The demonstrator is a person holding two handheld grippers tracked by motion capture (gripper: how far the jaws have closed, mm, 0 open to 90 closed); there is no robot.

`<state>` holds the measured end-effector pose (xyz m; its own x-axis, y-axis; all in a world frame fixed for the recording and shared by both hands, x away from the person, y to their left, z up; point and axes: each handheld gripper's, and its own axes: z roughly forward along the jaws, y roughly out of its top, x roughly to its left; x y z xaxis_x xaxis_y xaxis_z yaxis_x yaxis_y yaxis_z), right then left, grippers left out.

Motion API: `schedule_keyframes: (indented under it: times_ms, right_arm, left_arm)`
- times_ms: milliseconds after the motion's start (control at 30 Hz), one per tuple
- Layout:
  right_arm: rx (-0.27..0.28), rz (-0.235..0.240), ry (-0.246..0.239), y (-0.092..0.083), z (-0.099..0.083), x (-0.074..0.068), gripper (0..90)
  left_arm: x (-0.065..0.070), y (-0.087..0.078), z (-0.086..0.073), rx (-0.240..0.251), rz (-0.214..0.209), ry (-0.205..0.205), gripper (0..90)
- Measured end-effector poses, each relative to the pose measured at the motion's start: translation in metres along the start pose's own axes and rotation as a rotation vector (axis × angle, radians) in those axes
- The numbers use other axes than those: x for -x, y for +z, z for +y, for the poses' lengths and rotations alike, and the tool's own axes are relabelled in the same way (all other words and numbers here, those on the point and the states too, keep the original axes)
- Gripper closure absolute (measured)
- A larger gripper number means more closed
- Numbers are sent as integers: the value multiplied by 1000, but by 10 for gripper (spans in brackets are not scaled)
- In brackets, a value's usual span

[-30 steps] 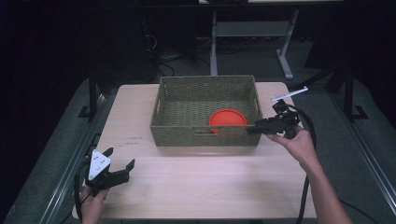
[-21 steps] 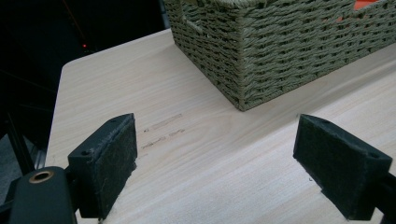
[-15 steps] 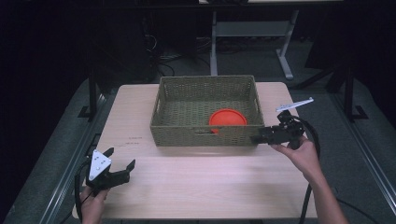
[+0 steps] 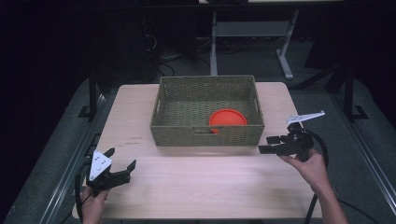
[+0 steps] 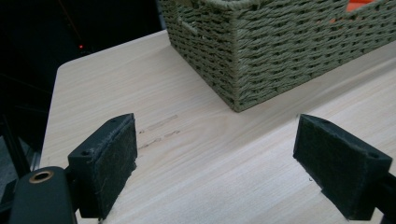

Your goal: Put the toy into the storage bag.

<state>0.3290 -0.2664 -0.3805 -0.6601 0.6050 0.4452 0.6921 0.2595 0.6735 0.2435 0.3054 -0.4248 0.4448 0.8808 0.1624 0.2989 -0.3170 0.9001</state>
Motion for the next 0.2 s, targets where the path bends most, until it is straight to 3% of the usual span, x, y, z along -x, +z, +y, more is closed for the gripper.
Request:
schedule_keyframes:
  times_ms: [100,200]
  right_arm:
    - [27,-3,8,-1,-12,3,243]
    - [72,64,21,-3,-28,2,212]
  left_arm:
    - [1,1,1,-1,2,-4,130]
    - [4,3,2,-9,2,7,130]
